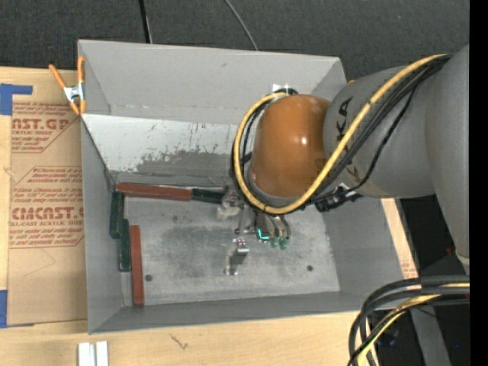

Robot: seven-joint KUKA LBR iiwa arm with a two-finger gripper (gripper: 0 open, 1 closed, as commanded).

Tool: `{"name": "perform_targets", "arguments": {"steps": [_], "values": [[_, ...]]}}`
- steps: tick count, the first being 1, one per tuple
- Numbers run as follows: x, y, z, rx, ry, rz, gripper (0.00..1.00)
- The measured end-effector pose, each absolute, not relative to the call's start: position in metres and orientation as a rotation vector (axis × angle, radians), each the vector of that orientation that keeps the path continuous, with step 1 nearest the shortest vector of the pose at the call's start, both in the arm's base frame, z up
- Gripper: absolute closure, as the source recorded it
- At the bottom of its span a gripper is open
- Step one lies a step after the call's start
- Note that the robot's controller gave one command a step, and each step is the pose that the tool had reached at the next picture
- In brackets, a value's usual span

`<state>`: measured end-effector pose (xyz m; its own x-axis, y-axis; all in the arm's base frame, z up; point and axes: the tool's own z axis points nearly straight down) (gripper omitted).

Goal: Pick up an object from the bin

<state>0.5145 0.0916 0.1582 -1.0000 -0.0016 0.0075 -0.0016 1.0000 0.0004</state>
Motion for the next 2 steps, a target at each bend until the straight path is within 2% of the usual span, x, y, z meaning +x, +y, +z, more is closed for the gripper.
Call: {"name": "perform_targets", "arguments": {"steps": [1,2], "values": [[0.516,0.091,0.163,0.001,-3.142,-0.002,0.0],[0.572,0.054,0.1,-0.076,-3.15,-0.004,0.0]]}}
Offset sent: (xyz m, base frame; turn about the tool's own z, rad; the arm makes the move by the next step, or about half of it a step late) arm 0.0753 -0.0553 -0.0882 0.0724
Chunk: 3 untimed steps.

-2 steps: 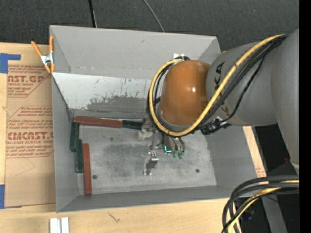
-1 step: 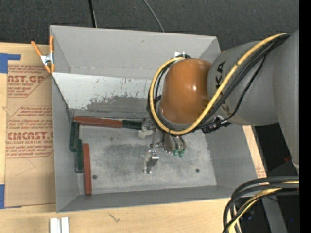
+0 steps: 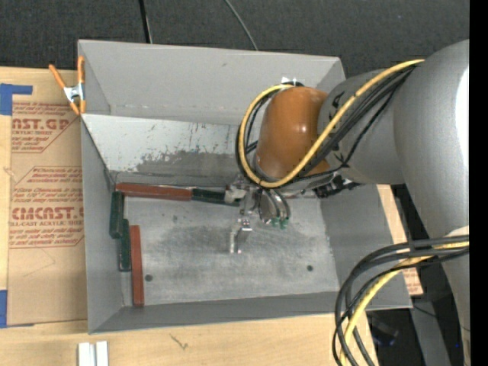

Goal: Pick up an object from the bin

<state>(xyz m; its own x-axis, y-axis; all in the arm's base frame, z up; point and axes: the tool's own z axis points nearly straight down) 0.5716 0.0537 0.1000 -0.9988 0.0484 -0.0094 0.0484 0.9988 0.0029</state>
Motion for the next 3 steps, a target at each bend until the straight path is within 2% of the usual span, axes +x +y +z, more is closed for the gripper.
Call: {"name": "perform_targets", "arguments": {"steps": [1,2,3], "values": [[0.584,0.047,0.085,0.129,3.132,0.009,0.0],[0.578,0.033,0.108,0.508,3.101,0.002,0.0],[0.586,0.051,0.077,0.198,3.133,0.0,0.0]]}}
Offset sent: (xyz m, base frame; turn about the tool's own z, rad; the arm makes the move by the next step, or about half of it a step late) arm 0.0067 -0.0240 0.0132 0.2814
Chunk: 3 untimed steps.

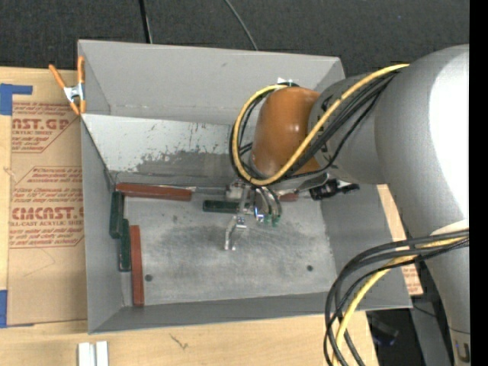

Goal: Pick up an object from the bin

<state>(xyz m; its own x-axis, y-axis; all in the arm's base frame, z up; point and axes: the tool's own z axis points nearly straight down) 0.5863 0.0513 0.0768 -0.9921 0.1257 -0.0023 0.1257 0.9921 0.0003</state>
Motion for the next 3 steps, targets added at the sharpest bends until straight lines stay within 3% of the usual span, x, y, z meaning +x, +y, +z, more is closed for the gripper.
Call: {"name": "perform_targets", "arguments": {"steps": [1,3], "values": [[0.5849,0.0492,0.0804,0.194,3.133,0.0,1.0],[0.5833,0.0492,0.0841,0.195,3.139,-0.001,1.0]]}}
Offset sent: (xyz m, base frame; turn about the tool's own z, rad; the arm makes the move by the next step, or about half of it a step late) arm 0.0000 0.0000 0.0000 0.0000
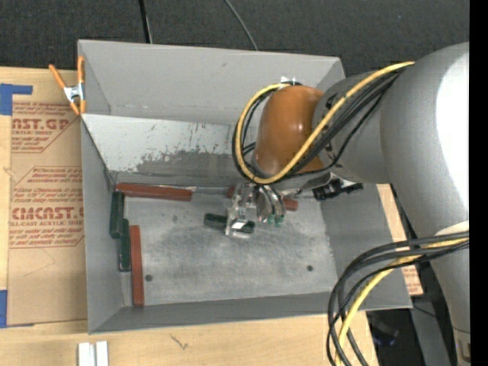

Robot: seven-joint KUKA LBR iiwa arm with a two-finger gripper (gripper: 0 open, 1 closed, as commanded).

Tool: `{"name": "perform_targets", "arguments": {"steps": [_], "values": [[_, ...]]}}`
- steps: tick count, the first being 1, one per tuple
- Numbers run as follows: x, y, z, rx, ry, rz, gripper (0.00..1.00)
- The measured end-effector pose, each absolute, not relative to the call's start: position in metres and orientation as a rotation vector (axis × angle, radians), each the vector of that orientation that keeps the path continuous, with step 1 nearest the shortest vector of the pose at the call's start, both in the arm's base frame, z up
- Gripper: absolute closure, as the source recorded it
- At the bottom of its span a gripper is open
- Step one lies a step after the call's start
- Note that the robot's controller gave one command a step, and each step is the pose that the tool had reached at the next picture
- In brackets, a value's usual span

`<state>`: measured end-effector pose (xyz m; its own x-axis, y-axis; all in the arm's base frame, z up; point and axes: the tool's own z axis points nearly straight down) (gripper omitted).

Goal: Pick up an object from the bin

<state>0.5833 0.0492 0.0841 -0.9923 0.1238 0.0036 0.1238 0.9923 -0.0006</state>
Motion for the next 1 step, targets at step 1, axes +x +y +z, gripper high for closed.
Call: {"name": "perform_targets", "arguments": {"steps": [1], "values": [[0.5816,0.0493,0.1047,-0.194,-3.126,0.001,1.0]]}}
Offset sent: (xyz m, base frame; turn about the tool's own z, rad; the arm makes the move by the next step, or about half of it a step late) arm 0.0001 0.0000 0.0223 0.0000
